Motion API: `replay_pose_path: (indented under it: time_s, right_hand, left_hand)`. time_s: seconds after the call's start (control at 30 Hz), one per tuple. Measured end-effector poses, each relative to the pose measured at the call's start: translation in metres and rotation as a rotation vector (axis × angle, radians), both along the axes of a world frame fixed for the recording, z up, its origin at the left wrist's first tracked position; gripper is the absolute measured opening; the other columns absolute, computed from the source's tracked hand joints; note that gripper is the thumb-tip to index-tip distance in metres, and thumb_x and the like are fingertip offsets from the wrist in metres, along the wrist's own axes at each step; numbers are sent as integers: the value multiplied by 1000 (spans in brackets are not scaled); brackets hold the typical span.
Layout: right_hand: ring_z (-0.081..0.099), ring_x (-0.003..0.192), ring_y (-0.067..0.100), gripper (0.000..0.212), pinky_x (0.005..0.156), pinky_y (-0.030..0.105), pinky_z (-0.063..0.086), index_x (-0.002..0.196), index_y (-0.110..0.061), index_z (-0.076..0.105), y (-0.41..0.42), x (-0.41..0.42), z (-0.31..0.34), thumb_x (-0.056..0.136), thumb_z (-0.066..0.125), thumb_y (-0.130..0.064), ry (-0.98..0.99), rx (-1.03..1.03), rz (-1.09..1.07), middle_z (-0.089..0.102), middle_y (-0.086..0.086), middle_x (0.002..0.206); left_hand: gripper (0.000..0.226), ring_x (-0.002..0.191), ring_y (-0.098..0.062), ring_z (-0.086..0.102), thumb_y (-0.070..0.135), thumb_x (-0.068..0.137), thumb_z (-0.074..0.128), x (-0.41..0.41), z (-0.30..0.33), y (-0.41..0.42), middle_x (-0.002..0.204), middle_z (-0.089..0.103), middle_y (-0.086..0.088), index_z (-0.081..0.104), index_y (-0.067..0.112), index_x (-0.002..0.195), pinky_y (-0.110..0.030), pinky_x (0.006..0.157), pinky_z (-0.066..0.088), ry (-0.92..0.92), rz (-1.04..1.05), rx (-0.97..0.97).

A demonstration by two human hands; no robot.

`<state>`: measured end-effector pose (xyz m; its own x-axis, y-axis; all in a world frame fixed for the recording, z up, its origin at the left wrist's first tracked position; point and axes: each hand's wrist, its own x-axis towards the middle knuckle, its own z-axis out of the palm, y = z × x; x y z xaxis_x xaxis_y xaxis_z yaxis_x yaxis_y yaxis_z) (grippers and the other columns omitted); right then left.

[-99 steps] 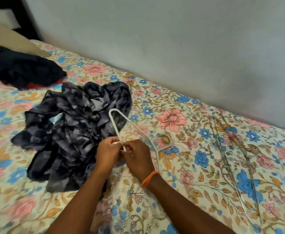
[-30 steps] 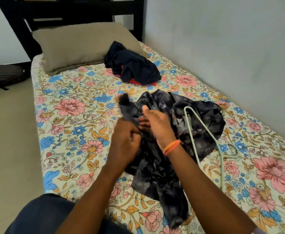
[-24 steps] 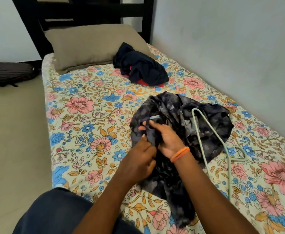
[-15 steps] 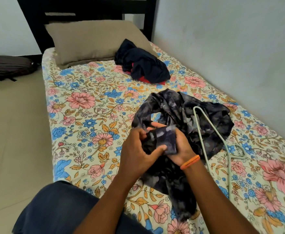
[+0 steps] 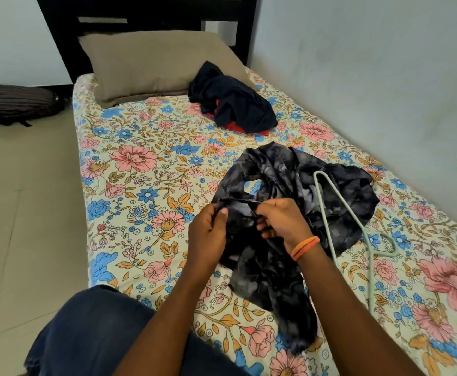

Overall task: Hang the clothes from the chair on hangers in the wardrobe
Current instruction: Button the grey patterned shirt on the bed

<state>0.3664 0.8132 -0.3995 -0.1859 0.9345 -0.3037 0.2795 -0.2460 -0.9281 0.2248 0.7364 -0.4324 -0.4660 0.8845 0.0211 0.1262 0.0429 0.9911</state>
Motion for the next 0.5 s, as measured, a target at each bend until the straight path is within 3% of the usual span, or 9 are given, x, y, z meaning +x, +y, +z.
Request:
replay_pose_path:
  time_s: [0.07,0.13,0.23,0.3,0.33,0.43,0.5]
  right_hand:
    - [60,58,17,12,53,30,49,82,-7,71,-2,2,5,90,70,-15,94,-31,22,64,8,69]
    - [65,66,19,17,59,32,53,96,-4,71,-3,10,9,91,69,-20,274,-104,53,69,11,80]
    - [68,73,20,18,64,32,55,100,-4,71,4,36,7,94,64,-20,334,-81,-63,74,11,86]
    - [69,76,20,10,66,34,57,91,-10,72,14,62,0,92,68,-19,94,99,-234,75,7,82]
    - [69,77,20,9,69,36,57,87,-12,73,19,79,-6,90,70,-19,-78,224,-323,74,5,80]
    - [66,80,24,12,76,33,52,90,-10,74,28,132,-21,88,72,-21,-464,480,-481,73,9,87]
    - [65,90,37,24,77,38,49,99,-9,71,36,168,-38,86,73,-29,-774,509,-475,69,16,96]
  left_hand:
    - [15,85,-19,67,23,101,52,-1,0,0,88,71,6,65,26,95,-46,78,56,-53,1,-16]
    - [10,84,-23,65,22,97,54,-5,-1,-2,89,70,1,63,24,99,-54,78,56,-22,11,-8]
    - [15,81,-12,60,27,81,49,-9,-4,-5,85,64,9,60,29,91,-58,79,50,303,-77,92]
    - [19,97,-12,59,30,81,46,-4,-6,-4,93,61,11,64,27,81,-60,87,42,414,-216,204]
    - [27,97,-15,61,34,88,45,2,-5,-1,91,63,9,66,24,73,-60,87,41,416,-270,232]
    - [67,59,-18,59,60,100,36,32,5,14,60,59,-1,60,14,57,-49,63,46,429,-302,207]
    - [65,50,-19,48,63,98,38,58,15,31,55,49,-4,48,13,59,-46,52,42,542,-269,115]
